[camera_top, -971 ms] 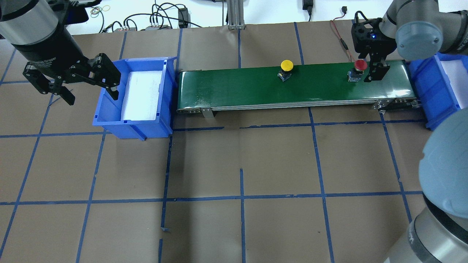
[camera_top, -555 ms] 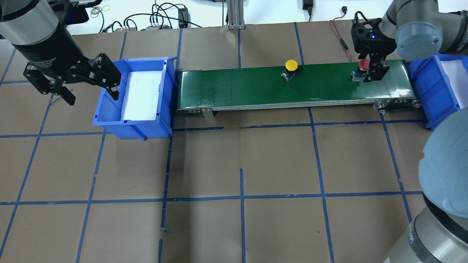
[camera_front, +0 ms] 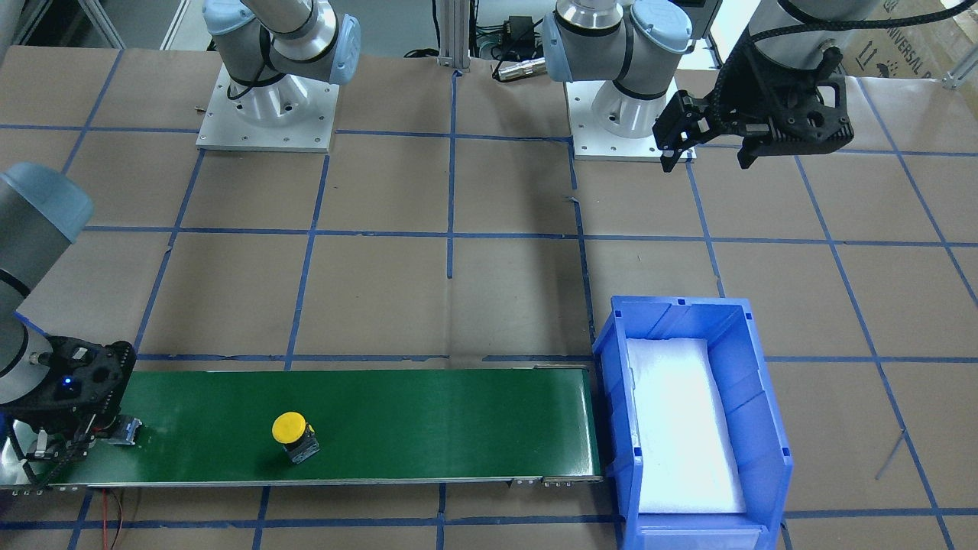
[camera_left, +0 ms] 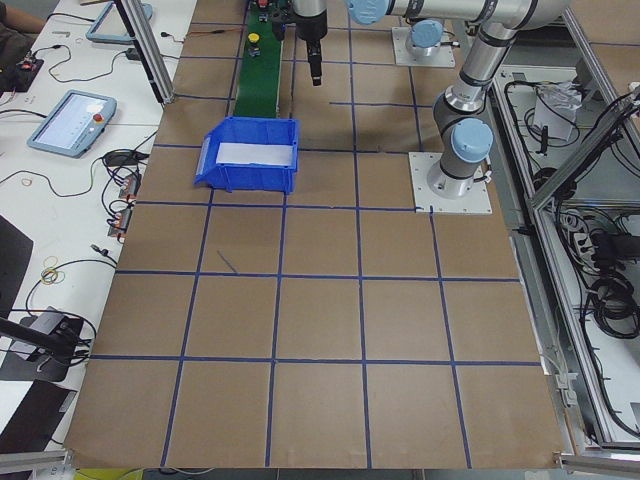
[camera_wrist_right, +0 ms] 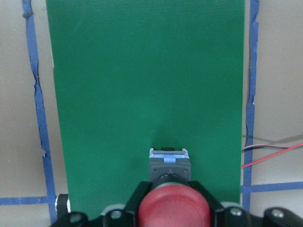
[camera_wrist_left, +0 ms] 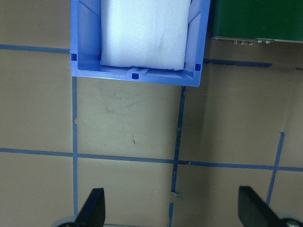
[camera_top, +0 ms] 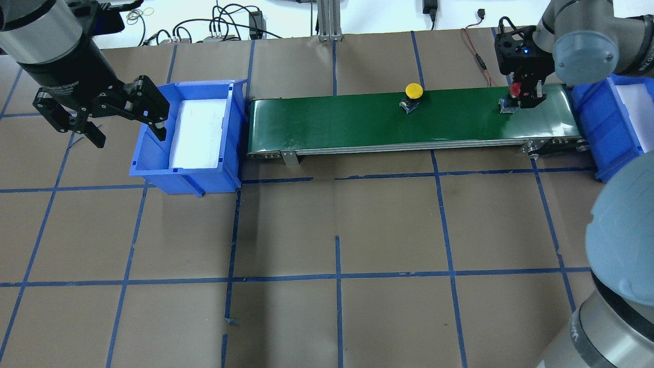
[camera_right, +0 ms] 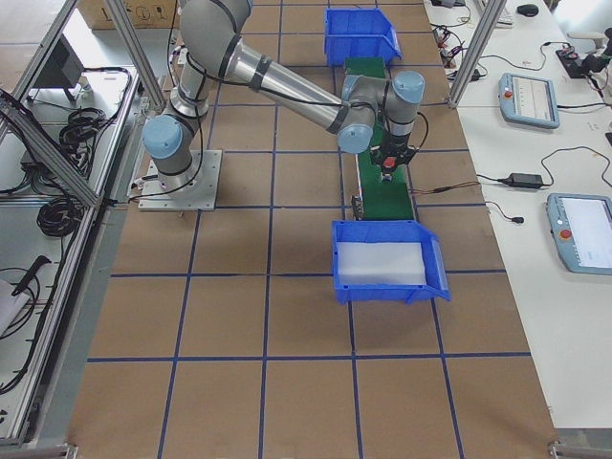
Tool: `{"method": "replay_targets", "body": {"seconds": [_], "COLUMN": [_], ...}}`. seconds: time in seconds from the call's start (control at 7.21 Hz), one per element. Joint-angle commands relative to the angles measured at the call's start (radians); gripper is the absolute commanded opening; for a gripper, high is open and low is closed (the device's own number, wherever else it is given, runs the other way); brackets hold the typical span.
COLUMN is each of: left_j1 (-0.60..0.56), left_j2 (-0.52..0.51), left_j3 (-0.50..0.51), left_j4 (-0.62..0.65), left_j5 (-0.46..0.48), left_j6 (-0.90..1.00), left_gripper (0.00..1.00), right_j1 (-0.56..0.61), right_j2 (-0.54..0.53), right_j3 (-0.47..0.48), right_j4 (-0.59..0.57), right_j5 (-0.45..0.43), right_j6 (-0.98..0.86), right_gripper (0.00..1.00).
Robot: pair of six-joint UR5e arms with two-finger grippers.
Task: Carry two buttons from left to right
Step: 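Lift the red button and carry it into the far blue bin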
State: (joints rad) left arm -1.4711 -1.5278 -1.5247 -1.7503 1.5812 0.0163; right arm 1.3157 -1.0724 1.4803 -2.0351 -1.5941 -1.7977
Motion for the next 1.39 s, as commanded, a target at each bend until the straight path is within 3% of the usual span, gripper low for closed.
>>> {"method": "replay_targets", "body": {"seconds": [0.0, 0.28, 0.55, 0.83, 1.25], "left_j1": [0.0, 0.002, 0.002, 0.002, 0.002], "left_j2": [0.0, 0.0, 0.0, 0.0, 0.0], "left_j3": [0.0, 0.0, 0.001, 0.003, 0.003], "left_j4": [0.0, 0.0, 0.0, 0.0, 0.0], "left_j5": [0.0, 0.0, 0.0, 0.0, 0.0], "left_j6": [0.001, 0.001, 0.001, 0.001, 0.001], "left_gripper": [1.0, 1.0, 1.0, 1.0, 1.0], "right_j1": [0.0, -0.056, -0.233, -0.333, -0.447], "right_j2": [-0.006, -0.052, -0.066, -0.055, 0.072], "right_j3": [-0.005, -0.056, -0.121, -0.166, -0.192], "right_j4": [-0.002, 0.001, 0.016, 0.041, -0.017], "right_j5": [-0.001, -0.004, 0.047, 0.057, 0.107], "right_j6": [0.0, 0.001, -0.043, -0.182, -0.378], "right_gripper": [0.08, 0.08, 0.08, 0.08, 0.08]}}
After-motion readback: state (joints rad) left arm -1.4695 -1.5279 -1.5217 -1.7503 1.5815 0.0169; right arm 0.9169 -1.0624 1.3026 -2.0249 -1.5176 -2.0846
